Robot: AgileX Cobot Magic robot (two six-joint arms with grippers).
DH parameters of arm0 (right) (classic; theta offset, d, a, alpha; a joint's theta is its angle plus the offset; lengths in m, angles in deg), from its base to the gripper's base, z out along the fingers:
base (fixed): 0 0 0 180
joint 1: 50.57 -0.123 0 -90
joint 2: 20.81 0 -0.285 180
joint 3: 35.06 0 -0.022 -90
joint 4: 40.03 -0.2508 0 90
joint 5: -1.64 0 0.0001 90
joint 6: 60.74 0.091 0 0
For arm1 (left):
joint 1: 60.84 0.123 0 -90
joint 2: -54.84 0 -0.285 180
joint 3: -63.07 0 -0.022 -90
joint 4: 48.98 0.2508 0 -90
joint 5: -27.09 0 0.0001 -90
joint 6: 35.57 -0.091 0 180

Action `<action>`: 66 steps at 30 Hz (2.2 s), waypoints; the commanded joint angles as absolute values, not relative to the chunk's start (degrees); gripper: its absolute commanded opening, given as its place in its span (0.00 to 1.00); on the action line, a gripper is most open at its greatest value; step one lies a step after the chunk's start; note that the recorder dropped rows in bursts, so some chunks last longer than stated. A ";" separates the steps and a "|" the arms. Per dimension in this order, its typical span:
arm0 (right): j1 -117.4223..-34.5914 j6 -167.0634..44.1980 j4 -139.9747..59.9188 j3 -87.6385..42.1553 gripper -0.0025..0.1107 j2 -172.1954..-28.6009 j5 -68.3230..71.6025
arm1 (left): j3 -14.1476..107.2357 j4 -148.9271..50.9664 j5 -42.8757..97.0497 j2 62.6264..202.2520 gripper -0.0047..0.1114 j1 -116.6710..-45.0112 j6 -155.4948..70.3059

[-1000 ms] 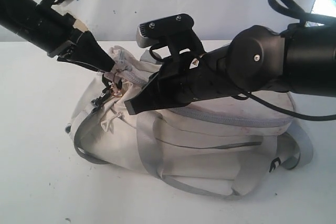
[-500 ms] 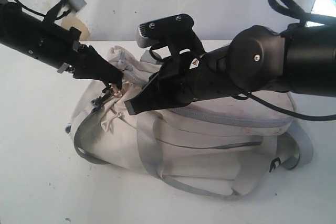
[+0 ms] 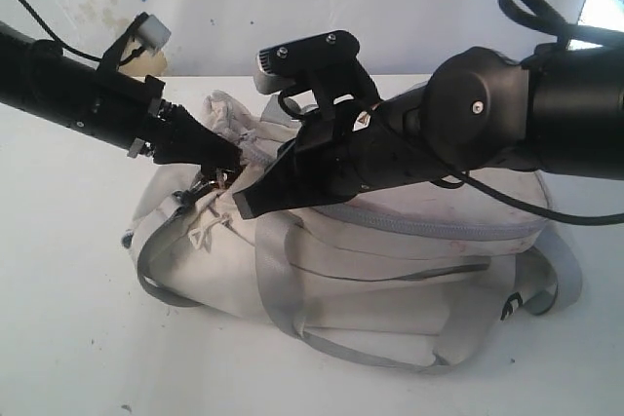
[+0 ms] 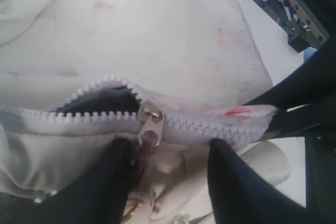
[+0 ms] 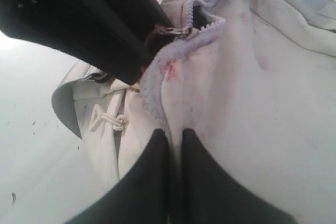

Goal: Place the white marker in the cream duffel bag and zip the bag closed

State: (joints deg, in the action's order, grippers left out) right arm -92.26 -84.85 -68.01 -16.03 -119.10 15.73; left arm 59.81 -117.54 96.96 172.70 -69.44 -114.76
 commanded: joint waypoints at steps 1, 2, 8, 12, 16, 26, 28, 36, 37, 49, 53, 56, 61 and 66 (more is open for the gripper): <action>-92.23 -85.11 -67.49 -16.53 0.02 -118.70 15.34 | 58.31 -117.78 97.05 172.87 0.41 -69.59 -115.26; -92.23 -85.11 -67.49 -16.53 0.02 -118.70 15.34 | 58.33 -117.01 97.05 172.87 0.41 -69.59 -115.26; -92.23 -85.11 -67.44 -16.53 0.02 -118.70 14.72 | 58.33 -118.40 97.05 172.87 0.44 -69.59 -115.07; -92.23 -85.11 -67.44 -16.53 0.02 -118.70 14.72 | 58.33 -118.53 97.05 172.87 0.42 -69.59 -113.02; -92.23 -85.11 -67.44 -16.53 0.02 -118.70 14.72 | 58.33 -118.35 97.05 172.87 0.28 -69.59 -107.09; -92.23 -85.11 -67.35 -16.53 0.02 -118.70 15.82 | 58.33 -117.53 97.05 172.66 0.04 -69.49 -103.86; -92.23 -85.11 -67.35 -16.53 0.02 -118.70 15.82 | 58.33 -117.31 97.05 172.61 0.04 -69.49 -104.14; -92.23 -85.11 -67.35 -16.53 0.02 -118.70 15.82 | 58.33 -119.58 97.05 173.10 0.25 -69.59 -112.32; -92.23 -85.11 -67.35 -16.53 0.02 -118.70 15.82 | 58.33 -120.56 97.05 173.23 0.30 -69.59 -112.32; -92.23 -85.11 -67.35 -16.53 0.02 -118.58 15.25 | 58.33 -123.15 97.05 176.02 0.41 -69.59 -112.32; -92.23 -85.11 -67.35 -16.53 0.02 -118.21 14.99 | 58.33 -125.55 97.05 176.72 0.13 -69.59 -112.09; -92.23 -85.11 -67.35 -16.53 0.02 -118.21 16.02 | 58.55 -124.29 97.05 176.48 0.04 -69.37 -109.57; -92.23 -85.11 -60.81 -16.53 0.02 -118.21 20.69 | 58.65 -122.20 97.05 173.13 0.04 -66.67 -102.64; -92.23 -85.11 -58.04 -16.53 0.02 -118.21 21.18 | 58.65 -123.95 97.05 170.26 0.04 -66.13 -94.70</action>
